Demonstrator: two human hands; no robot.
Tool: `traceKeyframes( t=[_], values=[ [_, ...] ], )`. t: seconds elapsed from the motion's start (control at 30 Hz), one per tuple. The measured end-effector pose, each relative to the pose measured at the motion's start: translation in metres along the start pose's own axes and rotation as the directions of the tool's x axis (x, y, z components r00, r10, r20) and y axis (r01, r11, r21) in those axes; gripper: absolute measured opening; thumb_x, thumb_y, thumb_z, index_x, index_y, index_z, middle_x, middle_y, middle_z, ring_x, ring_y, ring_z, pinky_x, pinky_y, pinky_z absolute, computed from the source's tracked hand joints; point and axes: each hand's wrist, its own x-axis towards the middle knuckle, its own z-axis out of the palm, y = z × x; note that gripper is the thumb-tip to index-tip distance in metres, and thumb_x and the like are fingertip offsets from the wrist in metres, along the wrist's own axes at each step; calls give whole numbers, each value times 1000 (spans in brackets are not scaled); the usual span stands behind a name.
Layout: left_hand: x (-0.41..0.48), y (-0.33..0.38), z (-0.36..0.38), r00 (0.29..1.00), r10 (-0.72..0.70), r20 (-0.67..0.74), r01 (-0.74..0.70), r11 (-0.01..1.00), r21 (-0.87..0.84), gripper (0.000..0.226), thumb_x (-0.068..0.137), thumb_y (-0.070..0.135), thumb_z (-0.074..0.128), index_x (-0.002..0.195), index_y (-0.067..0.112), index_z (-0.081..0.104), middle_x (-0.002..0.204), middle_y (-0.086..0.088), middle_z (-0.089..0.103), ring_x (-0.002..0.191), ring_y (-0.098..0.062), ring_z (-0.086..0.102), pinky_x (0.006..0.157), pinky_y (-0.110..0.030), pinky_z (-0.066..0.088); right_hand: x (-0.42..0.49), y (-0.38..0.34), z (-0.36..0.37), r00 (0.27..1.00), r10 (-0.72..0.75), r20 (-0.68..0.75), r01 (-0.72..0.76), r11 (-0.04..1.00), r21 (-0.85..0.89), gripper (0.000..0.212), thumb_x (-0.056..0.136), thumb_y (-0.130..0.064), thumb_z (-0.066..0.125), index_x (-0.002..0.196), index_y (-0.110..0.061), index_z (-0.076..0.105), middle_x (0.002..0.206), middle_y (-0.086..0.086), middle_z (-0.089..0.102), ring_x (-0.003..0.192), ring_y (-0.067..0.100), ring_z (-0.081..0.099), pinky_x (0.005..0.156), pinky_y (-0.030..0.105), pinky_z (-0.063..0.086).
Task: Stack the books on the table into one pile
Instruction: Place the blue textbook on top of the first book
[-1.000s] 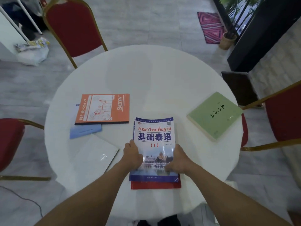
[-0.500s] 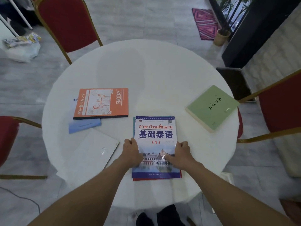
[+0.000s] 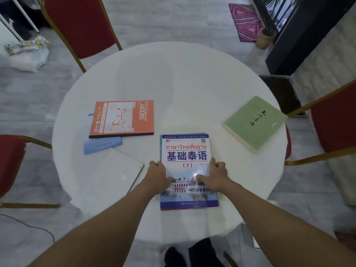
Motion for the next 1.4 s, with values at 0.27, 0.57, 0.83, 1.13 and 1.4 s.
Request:
traceKeyframes(
  t=[0.27, 0.57, 0.83, 1.13, 1.4],
  values=[
    [6, 1, -1, 999, -43, 25, 42, 998, 43, 72, 84, 42, 71, 136, 8, 34, 140, -11, 32, 124, -24, 46, 99, -36, 48, 0, -5, -6, 999, 18, 37, -18, 1000, -1, 85, 85, -51, 71, 146, -20, 21, 140, 14, 30, 129, 31, 41, 111, 40, 43],
    [8, 9, -3, 998, -59, 22, 58, 998, 12, 85, 82, 30, 76, 144, 9, 20, 143, -11, 25, 131, -26, 39, 103, -39, 45, 9, -11, -19, 990, 45, 133, -42, 999, -22, 106, 80, -46, 79, 154, -21, 8, 141, 16, 29, 131, 33, 43, 110, 46, 44],
    [10, 15, -10, 996, -63, 61, 62, 998, 17, 87, 79, 26, 79, 141, 11, 20, 142, -10, 25, 130, -25, 39, 102, -41, 47, 18, -4, -22, 986, 22, 167, -23, 1000, 3, 113, 76, -46, 82, 155, -28, 3, 138, 14, 29, 126, 33, 48, 107, 46, 47],
    [16, 19, -20, 987, -120, 108, 111, 990, 82, 83, 77, 31, 79, 138, 12, 26, 139, -7, 29, 124, -24, 45, 97, -36, 49, 27, -1, -32, 979, -44, 201, 46, 999, -4, 114, 71, -49, 85, 153, -30, 8, 136, 12, 35, 122, 31, 53, 95, 39, 50],
    [45, 24, -54, 973, -218, -74, 210, 972, -107, 68, 86, 35, 68, 138, 6, 35, 144, -17, 35, 129, -32, 45, 100, -41, 44, 57, -32, -64, 987, -159, -7, 156, 978, -136, 109, 76, -67, 70, 155, -18, 14, 143, 13, 33, 134, 32, 38, 108, 46, 43]
  ],
)
